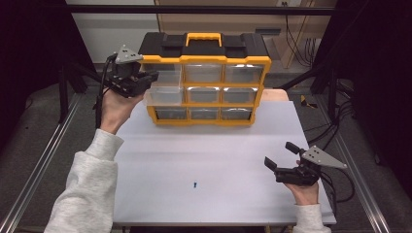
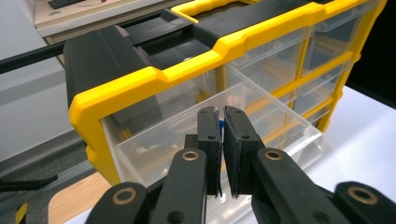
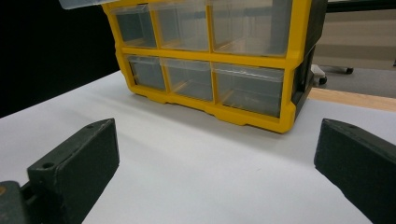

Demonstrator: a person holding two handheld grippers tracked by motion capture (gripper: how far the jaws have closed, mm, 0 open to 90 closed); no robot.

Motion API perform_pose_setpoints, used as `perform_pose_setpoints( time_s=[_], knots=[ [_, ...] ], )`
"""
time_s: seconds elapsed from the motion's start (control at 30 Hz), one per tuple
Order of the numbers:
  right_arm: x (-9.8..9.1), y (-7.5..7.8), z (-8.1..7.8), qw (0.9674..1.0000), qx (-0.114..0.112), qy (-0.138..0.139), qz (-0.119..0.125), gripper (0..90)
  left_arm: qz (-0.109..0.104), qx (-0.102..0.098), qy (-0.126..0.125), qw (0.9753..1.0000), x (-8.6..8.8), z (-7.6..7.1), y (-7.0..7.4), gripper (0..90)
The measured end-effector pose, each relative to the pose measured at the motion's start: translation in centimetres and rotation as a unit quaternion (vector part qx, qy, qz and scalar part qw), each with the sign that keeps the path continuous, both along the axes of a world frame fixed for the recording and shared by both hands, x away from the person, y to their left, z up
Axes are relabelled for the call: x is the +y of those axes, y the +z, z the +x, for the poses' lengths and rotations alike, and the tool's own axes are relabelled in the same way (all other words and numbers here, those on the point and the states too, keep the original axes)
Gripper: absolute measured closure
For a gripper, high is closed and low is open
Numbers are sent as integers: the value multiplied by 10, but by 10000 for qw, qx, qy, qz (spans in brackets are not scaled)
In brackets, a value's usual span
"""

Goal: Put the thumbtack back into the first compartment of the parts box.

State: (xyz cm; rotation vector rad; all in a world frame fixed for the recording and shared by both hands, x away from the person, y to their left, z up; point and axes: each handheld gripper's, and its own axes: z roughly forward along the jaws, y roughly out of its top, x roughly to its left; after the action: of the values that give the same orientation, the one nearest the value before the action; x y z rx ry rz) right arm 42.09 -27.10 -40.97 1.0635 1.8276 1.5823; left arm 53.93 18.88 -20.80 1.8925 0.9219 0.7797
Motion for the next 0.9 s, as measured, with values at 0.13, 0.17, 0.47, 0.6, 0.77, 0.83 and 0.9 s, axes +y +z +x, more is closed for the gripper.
perform_pose_setpoints(
  time_s=[0.13,0.17,0.47,0.6,0.77,0.83,0.9],
  knots=[
    [1,0,0,10000,24,-20,7,5,76,59,25,10000,-1,3,-3,849],
    [1,0,0,10000,25,-20,10,5,82,63,34,9999,-1,3,-4,849],
    [0,0,0,10000,6,6,10,5,192,180,60,9996,-5,9,-10,848],
    [0,0,0,10000,3,-2,-1,5,161,188,115,9996,-8,11,-12,848],
    [0,0,0,10000,6,-2,-2,5,278,255,162,9992,-11,13,-14,846],
    [0,0,0,10000,5,0,-3,5,357,322,186,9987,-11,15,-15,846],
    [0,0,0,10000,3,-2,14,5,405,386,191,9982,-12,16,-16,844]
  ],
)
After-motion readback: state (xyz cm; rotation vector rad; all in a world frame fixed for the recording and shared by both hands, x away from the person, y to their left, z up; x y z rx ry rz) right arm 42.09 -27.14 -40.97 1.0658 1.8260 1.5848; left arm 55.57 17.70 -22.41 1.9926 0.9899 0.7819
